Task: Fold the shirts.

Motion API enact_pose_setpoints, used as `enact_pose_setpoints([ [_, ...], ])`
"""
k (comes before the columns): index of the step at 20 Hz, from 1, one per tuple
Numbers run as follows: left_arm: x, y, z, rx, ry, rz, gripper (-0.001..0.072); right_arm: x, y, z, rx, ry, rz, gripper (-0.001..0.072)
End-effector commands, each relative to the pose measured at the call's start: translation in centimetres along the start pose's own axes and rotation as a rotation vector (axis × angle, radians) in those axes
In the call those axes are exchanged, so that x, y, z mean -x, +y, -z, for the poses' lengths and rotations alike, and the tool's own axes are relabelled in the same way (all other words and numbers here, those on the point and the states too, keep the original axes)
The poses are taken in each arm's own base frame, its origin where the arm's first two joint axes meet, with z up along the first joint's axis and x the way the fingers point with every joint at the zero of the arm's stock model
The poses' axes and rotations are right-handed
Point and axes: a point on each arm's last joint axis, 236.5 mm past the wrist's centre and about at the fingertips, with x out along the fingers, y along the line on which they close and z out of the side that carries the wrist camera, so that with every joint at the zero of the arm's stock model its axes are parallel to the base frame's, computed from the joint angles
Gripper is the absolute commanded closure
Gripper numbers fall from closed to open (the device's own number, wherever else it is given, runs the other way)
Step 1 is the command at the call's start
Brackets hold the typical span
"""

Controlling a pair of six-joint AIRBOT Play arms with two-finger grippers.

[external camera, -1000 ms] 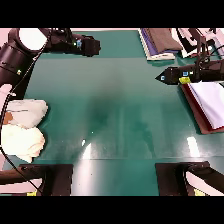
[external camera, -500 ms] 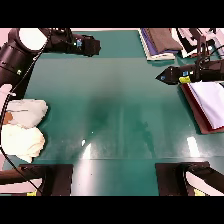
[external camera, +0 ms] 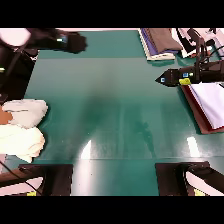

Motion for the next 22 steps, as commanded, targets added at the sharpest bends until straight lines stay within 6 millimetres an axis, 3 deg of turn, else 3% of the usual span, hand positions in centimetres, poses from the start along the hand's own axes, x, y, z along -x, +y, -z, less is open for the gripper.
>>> enact_pose_setpoints([
  [1, 6.0, 9.0, 4.0, 0.016, 0.156, -0.253, 0.0683, 0.0, 0.1, 0.2, 0.0, 0.008, -0.003, 0.0691],
  [3, 9.7, 14.7, 8.6, 0.071, 0.27, -0.421, 0.0683, 0.0, 0.1, 0.2, 0.0, 0.008, -0.002, 0.0691],
  [6, 13.5, 20.9, 17.8, 0.198, 0.495, -0.591, 0.0673, 0.0, 0.1, 0.0, 0.0, 0.002, -0.001, 0.0691],
  [8, 14.1, 23.9, 22.4, 0.278, 0.567, -0.651, 0.0018, 0.0, 0.0, -0.1, 0.0, -0.005, 0.0, 0.0691],
  [10, 13.3, 26.4, 25.0, 0.323, 0.541, -0.689, 0.0002, 0.0, 0.0, -0.1, 0.0, -0.005, 0.0, 0.0691],
  [13, 11.3, 28.5, 27.0, 0.312, 0.49, -0.705, 0.0003, 0.0, 0.0, -0.1, 0.0, -0.005, 0.0, 0.0691],
  [17, 9.3, 29.1, 30.7, 0.353, 0.591, -0.679, 0.0003, 0.0, 0.0, -0.1, -0.003, -0.006, -0.001, 0.0691],
  [18, 9.3, 29.1, 31.0, 0.369, 0.6, -0.68, 0.0039, 0.0, 0.0, -0.2, -0.003, -0.006, -0.001, 0.0691],
  [19, 9.3, 29.0, 31.0, 0.382, 0.598, -0.684, 0.0302, 0.0, 0.0, -0.2, -0.003, -0.007, 0.0, 0.0691],
  [20, 9.4, 29.0, 30.8, 0.38, 0.592, -0.686, 0.0477, 0.0, 0.0, -0.2, -0.003, -0.01, 0.0, 0.0691],
  [21, 9.6, 28.9, 30.6, 0.378, 0.586, -0.687, 0.0555, 0.0, 0.0, -0.3, -0.003, -0.011, 0.0, 0.0691],
  [22, 9.8, 28.9, 30.1, 0.373, 0.573, -0.691, 0.0679, 0.0, 0.0, -0.2, -0.003, -0.01, 0.0, 0.0691],
])
